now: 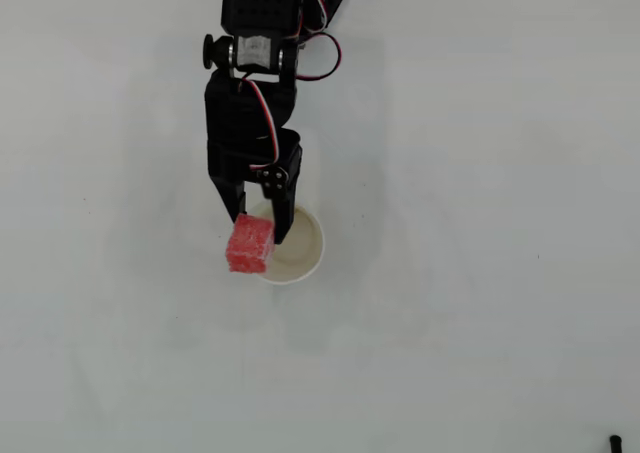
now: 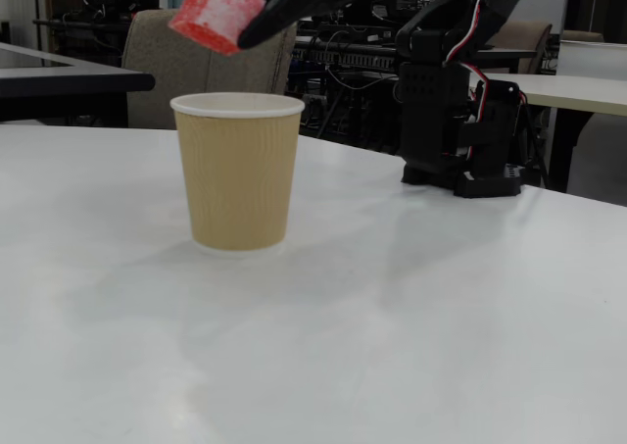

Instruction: Grasp a red cube and put it in the cup.

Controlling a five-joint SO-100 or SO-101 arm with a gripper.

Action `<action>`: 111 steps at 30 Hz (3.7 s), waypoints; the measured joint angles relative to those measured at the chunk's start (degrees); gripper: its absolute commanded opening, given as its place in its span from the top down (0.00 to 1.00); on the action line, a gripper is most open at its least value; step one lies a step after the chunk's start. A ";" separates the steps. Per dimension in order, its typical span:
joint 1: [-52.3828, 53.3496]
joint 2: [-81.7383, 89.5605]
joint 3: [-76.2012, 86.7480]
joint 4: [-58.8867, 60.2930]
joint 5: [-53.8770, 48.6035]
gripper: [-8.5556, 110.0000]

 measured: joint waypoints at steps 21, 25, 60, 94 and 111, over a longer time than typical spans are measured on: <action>-5.45 6.15 3.78 0.00 0.09 0.86; -5.36 7.29 4.83 0.00 0.79 0.86; -6.59 8.35 6.06 0.00 0.79 0.86; -4.48 8.53 6.59 0.00 0.79 0.73; 8.96 16.79 9.67 0.00 8.00 0.86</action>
